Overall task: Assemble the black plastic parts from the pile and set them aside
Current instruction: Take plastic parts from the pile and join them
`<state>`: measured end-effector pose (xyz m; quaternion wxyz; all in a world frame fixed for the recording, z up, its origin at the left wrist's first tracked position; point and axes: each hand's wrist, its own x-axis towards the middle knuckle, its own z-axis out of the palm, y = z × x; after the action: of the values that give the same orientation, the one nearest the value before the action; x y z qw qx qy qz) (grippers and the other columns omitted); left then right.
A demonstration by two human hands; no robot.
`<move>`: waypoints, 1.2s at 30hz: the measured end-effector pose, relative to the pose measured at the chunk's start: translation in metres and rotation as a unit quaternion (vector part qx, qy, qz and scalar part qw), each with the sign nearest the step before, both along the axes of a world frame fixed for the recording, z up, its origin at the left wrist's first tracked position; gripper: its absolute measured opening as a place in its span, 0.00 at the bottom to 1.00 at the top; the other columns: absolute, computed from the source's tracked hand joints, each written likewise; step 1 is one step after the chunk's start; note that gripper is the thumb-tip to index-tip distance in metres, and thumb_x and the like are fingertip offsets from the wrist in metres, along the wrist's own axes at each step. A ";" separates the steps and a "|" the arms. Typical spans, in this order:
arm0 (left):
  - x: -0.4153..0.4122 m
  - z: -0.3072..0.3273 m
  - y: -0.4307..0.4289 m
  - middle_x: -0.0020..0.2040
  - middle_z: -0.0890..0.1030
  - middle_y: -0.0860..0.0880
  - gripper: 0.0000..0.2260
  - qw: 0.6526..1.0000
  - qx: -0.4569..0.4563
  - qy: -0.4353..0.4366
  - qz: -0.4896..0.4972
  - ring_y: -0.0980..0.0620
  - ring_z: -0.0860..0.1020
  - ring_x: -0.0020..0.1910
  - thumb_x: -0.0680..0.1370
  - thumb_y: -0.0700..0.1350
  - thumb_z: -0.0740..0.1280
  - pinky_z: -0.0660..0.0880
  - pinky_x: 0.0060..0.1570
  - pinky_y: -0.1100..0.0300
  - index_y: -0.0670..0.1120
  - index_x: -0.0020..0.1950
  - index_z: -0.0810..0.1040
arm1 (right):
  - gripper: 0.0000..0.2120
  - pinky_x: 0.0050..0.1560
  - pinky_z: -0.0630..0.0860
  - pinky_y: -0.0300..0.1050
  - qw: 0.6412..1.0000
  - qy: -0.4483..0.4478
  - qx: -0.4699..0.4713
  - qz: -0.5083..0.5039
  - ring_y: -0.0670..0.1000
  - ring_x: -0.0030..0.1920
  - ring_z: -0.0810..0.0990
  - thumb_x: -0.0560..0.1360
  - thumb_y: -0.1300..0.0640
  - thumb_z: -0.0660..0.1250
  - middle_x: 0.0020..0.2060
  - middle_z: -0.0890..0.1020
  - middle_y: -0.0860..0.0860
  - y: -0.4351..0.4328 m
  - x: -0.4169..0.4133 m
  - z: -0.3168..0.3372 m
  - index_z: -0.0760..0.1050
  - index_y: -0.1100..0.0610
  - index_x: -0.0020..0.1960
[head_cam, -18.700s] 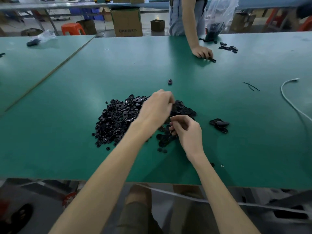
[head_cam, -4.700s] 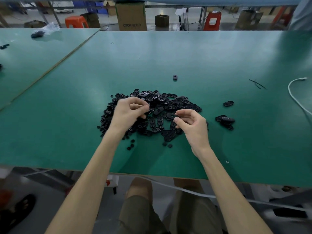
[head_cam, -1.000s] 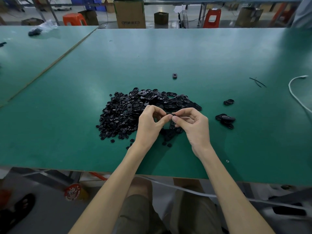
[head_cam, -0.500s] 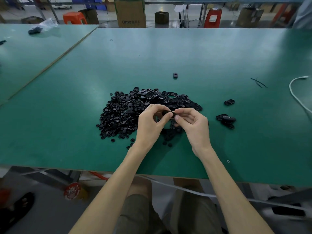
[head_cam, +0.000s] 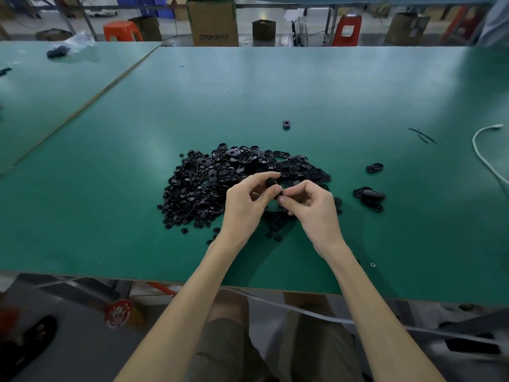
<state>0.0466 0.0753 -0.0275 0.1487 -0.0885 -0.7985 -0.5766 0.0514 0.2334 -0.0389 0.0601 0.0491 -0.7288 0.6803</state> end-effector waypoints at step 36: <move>-0.001 0.002 -0.005 0.52 0.87 0.53 0.12 0.999 -0.007 -0.002 -0.037 0.58 0.83 0.51 0.79 0.34 0.72 0.77 0.53 0.64 0.46 0.59 0.86 | 0.04 0.39 0.80 0.43 0.998 0.021 -0.058 -0.030 0.50 0.40 0.83 0.80 0.64 0.72 0.39 0.85 0.51 -0.002 0.002 0.004 0.82 0.56 0.50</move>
<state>0.0461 0.0708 -0.0258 0.1252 -0.1180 -0.7990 -0.5762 0.0531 0.2311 -0.0349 0.0983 0.0380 -0.6879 0.7181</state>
